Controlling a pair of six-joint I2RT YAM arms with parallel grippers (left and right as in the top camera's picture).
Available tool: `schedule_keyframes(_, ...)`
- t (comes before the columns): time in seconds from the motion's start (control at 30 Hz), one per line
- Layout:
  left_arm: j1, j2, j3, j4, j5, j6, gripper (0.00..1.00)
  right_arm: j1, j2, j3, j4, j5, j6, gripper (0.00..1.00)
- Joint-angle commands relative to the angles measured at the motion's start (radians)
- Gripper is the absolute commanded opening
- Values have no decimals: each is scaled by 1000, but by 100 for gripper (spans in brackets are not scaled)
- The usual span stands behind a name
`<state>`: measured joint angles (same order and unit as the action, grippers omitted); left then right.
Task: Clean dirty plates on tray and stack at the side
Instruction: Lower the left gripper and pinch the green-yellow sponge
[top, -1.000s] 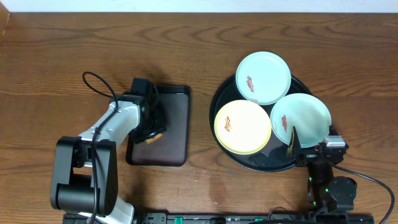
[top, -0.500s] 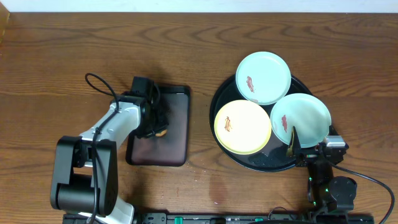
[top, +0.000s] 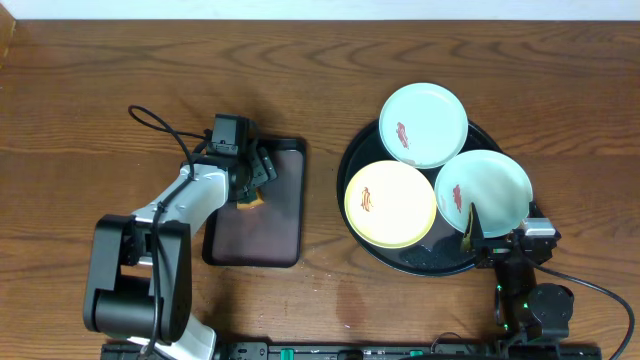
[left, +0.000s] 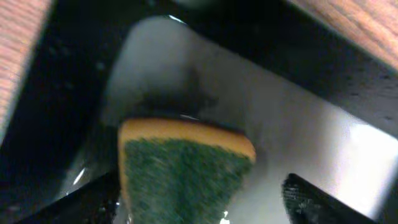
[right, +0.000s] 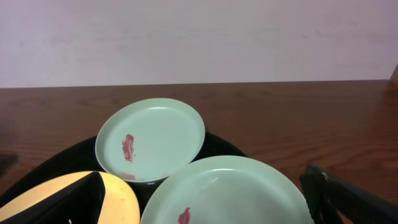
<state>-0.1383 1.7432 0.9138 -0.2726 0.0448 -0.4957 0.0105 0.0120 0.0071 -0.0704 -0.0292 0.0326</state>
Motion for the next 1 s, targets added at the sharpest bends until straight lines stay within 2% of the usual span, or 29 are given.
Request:
schedule_keyframes(0.0, 7, 47, -42, 3, -74, 5, 75, -2, -5, -2, -4, 2, -15, 99)
schedule_keyframes(0.33, 7, 47, -42, 24, -83, 5, 12, -2, -5, -1, -4, 2, -15, 99)
schedule_keyframes(0.4, 7, 47, -42, 23, -83, 5, 10, -2, -5, -2, -4, 2, -15, 99)
schedule_keyframes(0.47, 7, 46, -41, 16, -79, 5, 11, -2, -5, -2, -4, 2, -15, 99)
schedule_keyframes(0.53, 7, 40, -40, 0, -59, 5, 36, -2, -5, -2, -4, 2, -15, 99)
schedule_keyframes(0.57, 7, 27, -35, -29, -31, 5, 55, -2, -5, -2, -4, 2, -15, 99)
schedule_keyframes(0.63, 7, 4, -27, -72, -26, 5, 70, -2, -5, -2, -4, 2, -15, 99)
schedule_keyframes(0.67, 7, -9, -24, -94, -26, 5, 75, -2, -5, -2, -4, 2, -15, 99)
schedule_keyframes(0.73, 7, -42, -23, -146, -26, 4, 80, -2, -5, -2, -4, 2, -15, 99)
schedule_keyframes(0.87, 7, -91, -23, -225, 11, 5, 80, -2, -5, -2, -4, 2, -15, 99)
schedule_keyframes(0.97, 7, -92, -24, -228, 26, 5, 69, -2, -5, -2, -4, 2, -15, 99)
